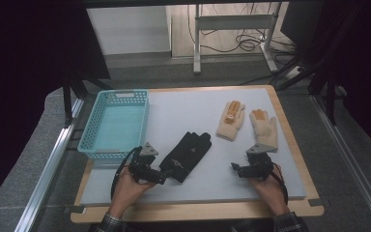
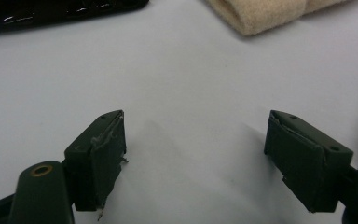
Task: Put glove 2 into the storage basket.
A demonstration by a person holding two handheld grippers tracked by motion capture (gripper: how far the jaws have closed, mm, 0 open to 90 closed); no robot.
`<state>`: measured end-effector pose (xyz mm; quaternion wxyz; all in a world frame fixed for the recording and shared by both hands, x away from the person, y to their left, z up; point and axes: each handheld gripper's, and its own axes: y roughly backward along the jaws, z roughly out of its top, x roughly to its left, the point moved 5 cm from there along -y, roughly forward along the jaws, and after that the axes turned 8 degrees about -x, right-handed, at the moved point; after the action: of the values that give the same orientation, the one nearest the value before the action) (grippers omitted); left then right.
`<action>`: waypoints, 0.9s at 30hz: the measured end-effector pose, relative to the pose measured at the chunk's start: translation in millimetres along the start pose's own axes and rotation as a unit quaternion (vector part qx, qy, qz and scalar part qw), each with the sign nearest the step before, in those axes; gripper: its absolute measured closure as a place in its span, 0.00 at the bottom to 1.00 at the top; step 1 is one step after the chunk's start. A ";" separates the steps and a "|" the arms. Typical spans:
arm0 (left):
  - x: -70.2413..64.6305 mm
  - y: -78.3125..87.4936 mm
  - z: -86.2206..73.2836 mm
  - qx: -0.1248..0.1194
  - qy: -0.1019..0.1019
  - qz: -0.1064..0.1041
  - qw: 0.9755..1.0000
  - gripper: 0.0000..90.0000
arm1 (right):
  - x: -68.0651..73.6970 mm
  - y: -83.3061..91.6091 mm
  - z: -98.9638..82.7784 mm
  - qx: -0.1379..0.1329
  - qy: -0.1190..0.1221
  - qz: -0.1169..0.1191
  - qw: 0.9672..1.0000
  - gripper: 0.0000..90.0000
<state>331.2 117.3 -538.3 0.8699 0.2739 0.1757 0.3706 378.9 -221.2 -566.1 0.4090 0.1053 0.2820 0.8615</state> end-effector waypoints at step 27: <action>-18.6 -90.3 35.0 0.108 -0.004 -0.013 0.994 0.00 | -0.1 0.0 -0.1 0.000 0.000 0.001 1.000 0.23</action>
<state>386.2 39.4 -563.5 0.8405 0.3654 0.2147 0.3374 379.0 -221.3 -566.2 0.4084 0.1056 0.2815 0.8618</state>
